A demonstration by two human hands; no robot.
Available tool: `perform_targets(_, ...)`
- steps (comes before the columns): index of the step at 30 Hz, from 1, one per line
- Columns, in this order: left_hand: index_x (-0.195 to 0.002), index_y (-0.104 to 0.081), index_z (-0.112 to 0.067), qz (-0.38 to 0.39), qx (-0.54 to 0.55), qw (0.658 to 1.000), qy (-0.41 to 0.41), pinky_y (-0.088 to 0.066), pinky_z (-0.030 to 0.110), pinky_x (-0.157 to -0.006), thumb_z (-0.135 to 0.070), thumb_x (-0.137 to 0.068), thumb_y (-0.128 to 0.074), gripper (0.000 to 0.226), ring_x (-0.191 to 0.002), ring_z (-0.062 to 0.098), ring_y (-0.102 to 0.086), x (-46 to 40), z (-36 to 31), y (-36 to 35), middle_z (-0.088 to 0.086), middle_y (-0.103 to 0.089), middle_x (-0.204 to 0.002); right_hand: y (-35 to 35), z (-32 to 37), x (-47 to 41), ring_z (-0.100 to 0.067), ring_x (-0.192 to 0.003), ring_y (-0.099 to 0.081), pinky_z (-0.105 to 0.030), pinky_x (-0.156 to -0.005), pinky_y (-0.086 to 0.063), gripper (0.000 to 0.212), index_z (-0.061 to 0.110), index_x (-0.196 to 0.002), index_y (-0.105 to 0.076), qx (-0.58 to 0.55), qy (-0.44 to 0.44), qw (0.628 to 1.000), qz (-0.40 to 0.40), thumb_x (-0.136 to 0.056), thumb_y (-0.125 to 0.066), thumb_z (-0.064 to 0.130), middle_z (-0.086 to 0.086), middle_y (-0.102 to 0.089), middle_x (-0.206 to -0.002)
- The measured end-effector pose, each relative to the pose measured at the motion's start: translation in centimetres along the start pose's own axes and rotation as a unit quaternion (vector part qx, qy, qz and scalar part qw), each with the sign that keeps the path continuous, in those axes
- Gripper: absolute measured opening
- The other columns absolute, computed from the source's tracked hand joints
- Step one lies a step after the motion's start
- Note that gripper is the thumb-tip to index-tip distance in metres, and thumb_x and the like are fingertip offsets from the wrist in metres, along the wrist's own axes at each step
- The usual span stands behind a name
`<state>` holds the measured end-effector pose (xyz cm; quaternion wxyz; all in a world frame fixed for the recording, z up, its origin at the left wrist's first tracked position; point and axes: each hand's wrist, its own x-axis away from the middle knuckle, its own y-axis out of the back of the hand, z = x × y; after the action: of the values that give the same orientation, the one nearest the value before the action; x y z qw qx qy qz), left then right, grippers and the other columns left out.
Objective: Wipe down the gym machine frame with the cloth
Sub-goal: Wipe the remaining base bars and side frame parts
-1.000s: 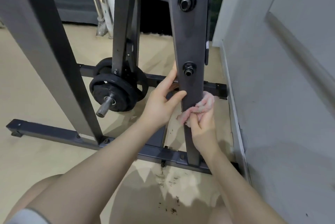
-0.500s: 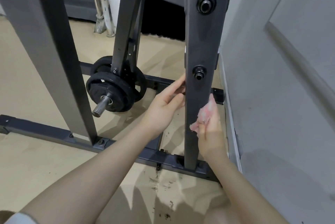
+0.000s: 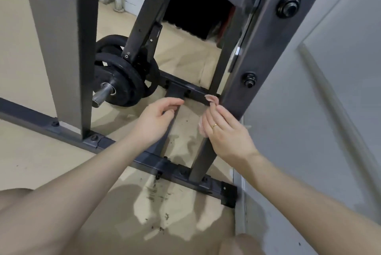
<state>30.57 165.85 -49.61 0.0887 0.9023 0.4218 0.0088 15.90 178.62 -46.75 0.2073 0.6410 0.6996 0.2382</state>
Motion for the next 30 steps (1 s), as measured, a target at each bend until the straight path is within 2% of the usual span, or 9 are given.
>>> perform_targets(3, -0.111, -0.059, -0.031, 0.023, -0.032, 0.999, 0.006, -0.035, -0.002, -0.078, -0.005, -0.095, -0.041, 0.036, -0.101, -0.008, -0.051, 0.2, 0.6, 0.0, -0.016, -0.057, -0.11, -0.4, 2.0, -0.1, -0.031, -0.137, -0.033, -0.041, -0.116, 0.006, 0.048, -0.001, -0.136, -0.046, 0.053, 0.096, 0.984, 0.138, -0.1, -0.032, 0.027, -0.015, -0.048, -0.14)
perform_targets(8, -0.12, -0.059, -0.026, 0.081, -0.066, 0.994, -0.034, -0.035, 0.006, -0.089, -0.008, -0.095, -0.043, 0.035, -0.109, 0.0, -0.052, -0.2, 0.2, -1.3, -0.011, -0.058, -0.118, -0.3, -0.6, -0.8, -0.03, -0.111, -0.058, -0.041, -0.119, -0.018, 0.033, 0.003, -0.1, -0.069, -0.007, -0.02, 0.999, -0.031, -0.088, -0.045, 0.022, -0.012, -0.069, -0.1)
perform_targets(11, -0.125, -0.056, -0.028, 0.096, -0.059, 0.993, -0.014, -0.035, 0.01, -0.091, -0.015, -0.098, -0.043, 0.033, -0.112, -0.001, -0.05, 0.1, 0.2, -1.7, -0.014, -0.056, -0.12, -0.7, 1.4, -0.2, -0.028, -0.122, -0.053, -0.038, -0.116, -0.019, 0.041, 0.003, -0.119, -0.063, 0.077, -0.024, 0.997, -0.004, -0.09, -0.047, 0.027, -0.013, -0.064, -0.122)
perform_targets(14, -0.13, -0.051, -0.031, 0.127, -0.085, 0.988, -0.007, -0.034, 0.01, -0.088, -0.018, -0.098, -0.042, 0.036, -0.114, -0.003, -0.047, 0.5, 0.9, -1.3, -0.018, -0.053, -0.125, -1.8, 5.0, 0.8, -0.036, -0.139, -0.028, -0.045, -0.107, 0.009, 0.052, -0.012, -0.139, -0.031, 0.135, 0.085, 0.981, 0.113, -0.102, -0.027, 0.023, -0.027, -0.037, -0.145)
perform_targets(16, -0.132, -0.049, -0.031, 0.141, -0.092, 0.986, -0.007, -0.037, 0.013, -0.09, -0.018, -0.097, -0.043, 0.038, -0.115, -0.003, -0.047, 0.6, 1.3, -1.2, -0.016, -0.052, -0.127, -1.7, 4.8, 0.4, -0.035, -0.138, -0.03, -0.046, -0.105, 0.013, 0.048, -0.011, -0.137, -0.035, 0.136, 0.078, 0.981, 0.116, -0.101, -0.028, 0.02, -0.025, -0.041, -0.143)
perform_targets(21, -0.13, -0.05, -0.031, 0.133, -0.059, 0.989, -0.002, -0.039, 0.031, -0.106, -0.023, -0.098, -0.045, 0.034, -0.116, -0.003, -0.049, 0.0, 2.1, -2.2, -0.017, -0.054, -0.127, -1.5, -0.1, 0.9, -0.023, -0.121, -0.056, -0.038, -0.116, -0.023, 0.025, 0.004, -0.113, -0.062, -0.035, -0.125, 0.969, -0.209, -0.093, -0.057, 0.017, -0.011, -0.065, -0.119)
perform_targets(25, -0.137, -0.042, -0.033, 0.145, -0.024, 0.989, 0.017, -0.032, 0.036, -0.112, -0.022, -0.099, -0.044, 0.04, -0.124, -0.001, -0.046, 0.4, 3.4, -3.4, -0.019, -0.051, -0.133, -2.3, 1.2, 4.5, -0.029, -0.13, -0.047, -0.045, -0.111, -0.035, 0.042, -0.004, -0.131, -0.049, -0.141, -0.09, 0.965, -0.202, -0.091, -0.051, 0.008, -0.017, -0.052, -0.137)
perform_targets(28, -0.135, -0.029, -0.049, 0.183, -0.01, 0.983, 0.028, -0.028, 0.037, -0.115, -0.023, -0.099, -0.046, 0.048, -0.13, -0.001, -0.038, 0.8, 4.1, -4.9, -0.026, -0.04, -0.137, -2.2, 4.5, 6.9, -0.03, -0.123, -0.047, -0.037, -0.112, -0.03, 0.039, -0.003, -0.122, -0.058, -0.342, -0.279, 0.876, -0.192, -0.09, -0.041, 0.011, -0.019, -0.061, -0.125)
perform_targets(30, -0.141, -0.021, -0.05, 0.214, -0.035, 0.976, -0.001, -0.024, 0.038, -0.116, -0.023, -0.098, -0.047, 0.056, -0.136, -0.001, -0.028, 0.9, 4.2, -6.3, -0.026, -0.03, -0.146, -2.3, 4.6, 6.6, -0.029, -0.112, -0.053, -0.021, -0.112, -0.021, 0.052, 0.005, -0.11, -0.059, -0.507, -0.454, 0.725, -0.109, -0.089, -0.026, 0.038, -0.014, -0.066, -0.108)
